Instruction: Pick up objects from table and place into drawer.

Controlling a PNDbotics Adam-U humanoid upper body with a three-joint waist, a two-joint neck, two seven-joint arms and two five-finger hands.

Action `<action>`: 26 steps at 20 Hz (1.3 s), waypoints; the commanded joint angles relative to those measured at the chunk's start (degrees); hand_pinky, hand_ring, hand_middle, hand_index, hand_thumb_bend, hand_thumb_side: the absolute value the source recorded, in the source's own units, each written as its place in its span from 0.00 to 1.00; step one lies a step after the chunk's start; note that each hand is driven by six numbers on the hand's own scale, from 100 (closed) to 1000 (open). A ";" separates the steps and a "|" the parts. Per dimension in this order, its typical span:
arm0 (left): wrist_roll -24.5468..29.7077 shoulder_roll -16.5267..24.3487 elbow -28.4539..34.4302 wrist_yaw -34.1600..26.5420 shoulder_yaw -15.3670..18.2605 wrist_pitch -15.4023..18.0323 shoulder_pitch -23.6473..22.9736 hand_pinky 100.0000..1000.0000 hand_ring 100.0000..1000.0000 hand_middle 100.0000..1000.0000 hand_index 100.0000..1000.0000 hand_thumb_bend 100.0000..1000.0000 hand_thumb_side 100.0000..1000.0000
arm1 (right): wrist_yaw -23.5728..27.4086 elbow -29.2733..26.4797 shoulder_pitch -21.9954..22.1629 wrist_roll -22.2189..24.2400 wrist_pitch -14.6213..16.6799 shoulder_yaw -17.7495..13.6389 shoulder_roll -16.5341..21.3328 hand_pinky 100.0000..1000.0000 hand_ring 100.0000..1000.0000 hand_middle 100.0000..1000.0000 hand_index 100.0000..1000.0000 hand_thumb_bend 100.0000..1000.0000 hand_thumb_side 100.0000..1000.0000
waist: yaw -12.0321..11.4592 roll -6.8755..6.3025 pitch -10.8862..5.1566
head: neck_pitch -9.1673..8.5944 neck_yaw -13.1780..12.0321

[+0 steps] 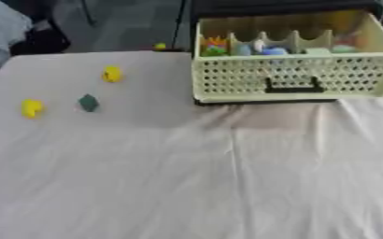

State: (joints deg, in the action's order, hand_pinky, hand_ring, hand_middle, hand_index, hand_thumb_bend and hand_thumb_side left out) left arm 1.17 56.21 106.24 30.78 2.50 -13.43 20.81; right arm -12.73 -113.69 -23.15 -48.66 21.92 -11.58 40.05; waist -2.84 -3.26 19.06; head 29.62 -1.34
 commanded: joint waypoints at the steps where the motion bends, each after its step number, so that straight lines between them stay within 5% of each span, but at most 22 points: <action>1: 5.27 4.68 -4.71 1.22 -0.57 0.97 1.29 0.59 0.73 0.94 1.00 0.34 0.92 | -0.79 -0.90 -0.26 -0.96 0.52 -0.06 0.72 0.34 0.39 0.36 0.77 0.00 0.43 | 0.26 -0.07 -0.73 | -0.46 -0.49; 7: 11.05 5.71 -13.37 4.15 -3.59 6.26 4.69 0.61 0.74 0.94 1.00 0.47 0.89 | -0.98 -0.90 0.02 -0.39 -0.10 0.38 -0.21 0.35 0.38 0.35 0.77 0.00 0.43 | 1.13 -0.16 -0.05 | -1.49 -1.15; 13: 13.26 3.23 -21.86 2.75 -5.44 7.29 9.36 0.58 0.72 0.89 0.99 0.58 0.82 | -0.96 -0.90 0.20 0.30 -0.76 0.79 -1.11 0.36 0.38 0.35 0.77 0.00 0.42 | 1.91 -0.05 0.41 | -2.19 -1.93; 18: 14.47 1.38 -27.86 0.87 -7.67 7.48 13.41 0.46 0.56 0.75 0.97 0.59 0.81 | -1.03 -0.90 0.35 0.92 -1.29 1.12 -1.74 0.36 0.37 0.34 0.77 0.00 0.42 | 2.43 -0.06 0.89 | -2.54 -2.33; 26: 14.79 -0.85 -33.97 2.56 -9.08 9.51 17.37 0.44 0.54 0.76 0.93 0.57 0.81 | -0.99 -0.90 0.45 1.48 -1.92 1.41 -2.35 0.37 0.37 0.34 0.76 0.00 0.42 | 2.80 -0.16 1.23 | -2.49 -4.03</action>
State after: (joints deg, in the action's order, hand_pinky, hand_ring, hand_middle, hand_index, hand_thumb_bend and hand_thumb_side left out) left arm 16.10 53.78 72.43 32.94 -6.91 -4.37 37.13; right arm -13.05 -113.69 -22.35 -46.81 19.69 -9.88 36.68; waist 0.04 -3.45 21.31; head 27.55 -5.05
